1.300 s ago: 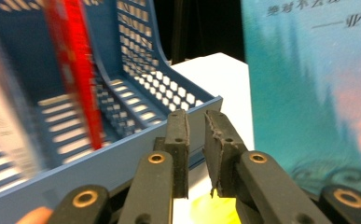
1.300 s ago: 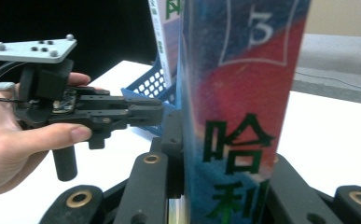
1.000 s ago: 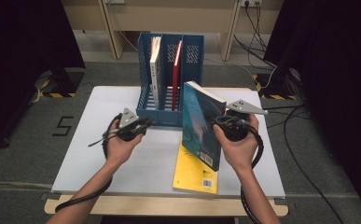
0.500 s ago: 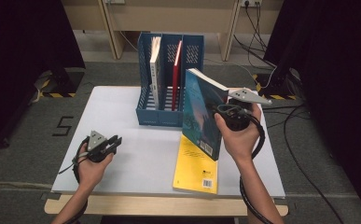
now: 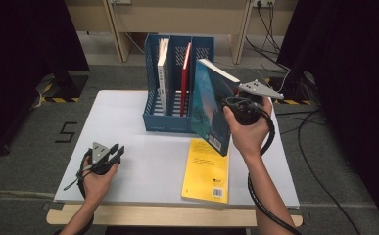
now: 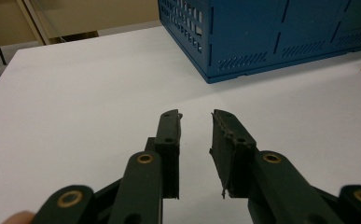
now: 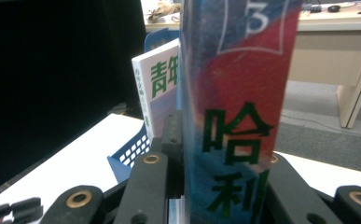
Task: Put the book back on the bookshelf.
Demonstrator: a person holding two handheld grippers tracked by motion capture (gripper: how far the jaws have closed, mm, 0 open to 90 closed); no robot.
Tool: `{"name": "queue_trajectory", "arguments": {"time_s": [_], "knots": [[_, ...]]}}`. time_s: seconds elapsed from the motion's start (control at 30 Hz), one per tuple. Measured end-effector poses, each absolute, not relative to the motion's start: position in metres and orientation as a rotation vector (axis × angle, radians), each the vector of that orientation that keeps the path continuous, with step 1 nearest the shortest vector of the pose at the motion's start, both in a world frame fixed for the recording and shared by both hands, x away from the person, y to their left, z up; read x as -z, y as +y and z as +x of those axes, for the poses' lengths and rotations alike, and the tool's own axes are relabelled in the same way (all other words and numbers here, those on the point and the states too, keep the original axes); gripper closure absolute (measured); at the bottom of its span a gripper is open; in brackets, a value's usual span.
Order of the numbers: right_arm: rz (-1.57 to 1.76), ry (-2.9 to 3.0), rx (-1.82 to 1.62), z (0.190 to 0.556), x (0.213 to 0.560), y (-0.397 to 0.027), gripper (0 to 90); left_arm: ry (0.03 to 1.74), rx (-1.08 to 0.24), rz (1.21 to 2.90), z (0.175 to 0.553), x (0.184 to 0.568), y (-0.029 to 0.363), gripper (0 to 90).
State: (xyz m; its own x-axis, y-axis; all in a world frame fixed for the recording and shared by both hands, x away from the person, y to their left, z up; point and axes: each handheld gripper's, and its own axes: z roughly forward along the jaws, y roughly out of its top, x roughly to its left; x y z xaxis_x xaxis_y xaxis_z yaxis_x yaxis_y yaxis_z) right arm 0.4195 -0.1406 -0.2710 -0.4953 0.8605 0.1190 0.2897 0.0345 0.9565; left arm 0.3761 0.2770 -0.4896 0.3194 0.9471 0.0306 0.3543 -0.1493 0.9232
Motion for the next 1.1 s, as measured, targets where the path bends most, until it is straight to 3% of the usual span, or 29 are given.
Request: {"name": "queue_trajectory", "arguments": {"time_s": [1.1], "knots": [[1.207,1.626,-1.418,0.493,0.246,-0.111,75.1,1.167,-0.844,1.676,0.374,0.498,0.272,70.9]]}}
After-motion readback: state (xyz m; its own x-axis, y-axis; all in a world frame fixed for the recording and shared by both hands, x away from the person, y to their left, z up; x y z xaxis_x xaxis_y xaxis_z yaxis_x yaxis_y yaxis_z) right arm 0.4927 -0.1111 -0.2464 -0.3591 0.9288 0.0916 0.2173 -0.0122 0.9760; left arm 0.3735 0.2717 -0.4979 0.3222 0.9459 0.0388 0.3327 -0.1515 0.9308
